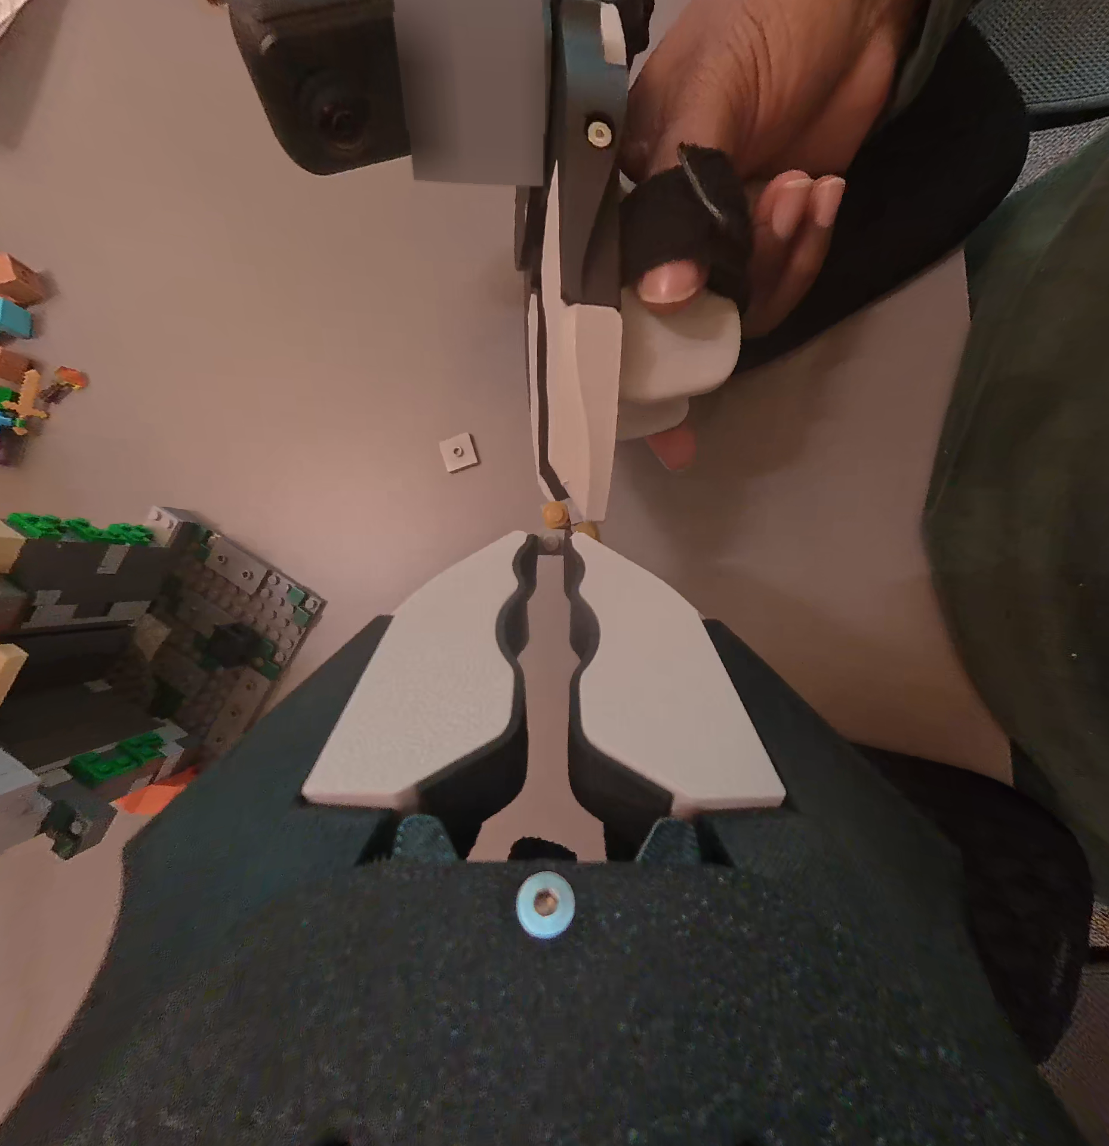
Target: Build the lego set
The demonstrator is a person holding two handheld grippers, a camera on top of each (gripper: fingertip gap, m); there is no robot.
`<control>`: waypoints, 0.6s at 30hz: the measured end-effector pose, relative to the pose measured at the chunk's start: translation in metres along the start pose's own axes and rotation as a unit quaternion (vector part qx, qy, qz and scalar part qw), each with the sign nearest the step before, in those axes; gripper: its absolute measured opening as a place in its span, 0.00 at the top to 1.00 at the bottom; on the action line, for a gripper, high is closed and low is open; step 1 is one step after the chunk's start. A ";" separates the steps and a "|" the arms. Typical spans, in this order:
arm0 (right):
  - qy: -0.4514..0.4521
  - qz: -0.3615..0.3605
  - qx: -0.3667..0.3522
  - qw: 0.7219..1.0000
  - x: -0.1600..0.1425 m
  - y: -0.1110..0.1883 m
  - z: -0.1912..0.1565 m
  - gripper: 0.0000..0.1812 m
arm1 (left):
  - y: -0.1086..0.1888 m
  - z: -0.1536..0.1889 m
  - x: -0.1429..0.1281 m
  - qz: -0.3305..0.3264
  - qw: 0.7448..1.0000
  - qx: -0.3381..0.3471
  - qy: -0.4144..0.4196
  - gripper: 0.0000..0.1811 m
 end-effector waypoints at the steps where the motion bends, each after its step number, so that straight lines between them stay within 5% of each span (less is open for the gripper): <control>1: 0.000 0.002 0.002 1.000 0.000 0.000 0.000 0.94 | 0.001 0.000 0.000 -0.002 1.000 0.000 0.001 0.96; 18: 0.013 0.028 0.023 0.999 0.002 0.004 -0.006 0.94 | 0.005 -0.001 0.012 -0.008 1.000 -0.009 0.014 0.96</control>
Point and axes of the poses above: each gripper's, where its closed fingertips meet, y back along the fingers, x out of its top, z = x × y across the jaws, the point moved 3 cm from there along y, back along the fingers, and after that the axes turned 1 degree about -z, right-handed, at the moved point
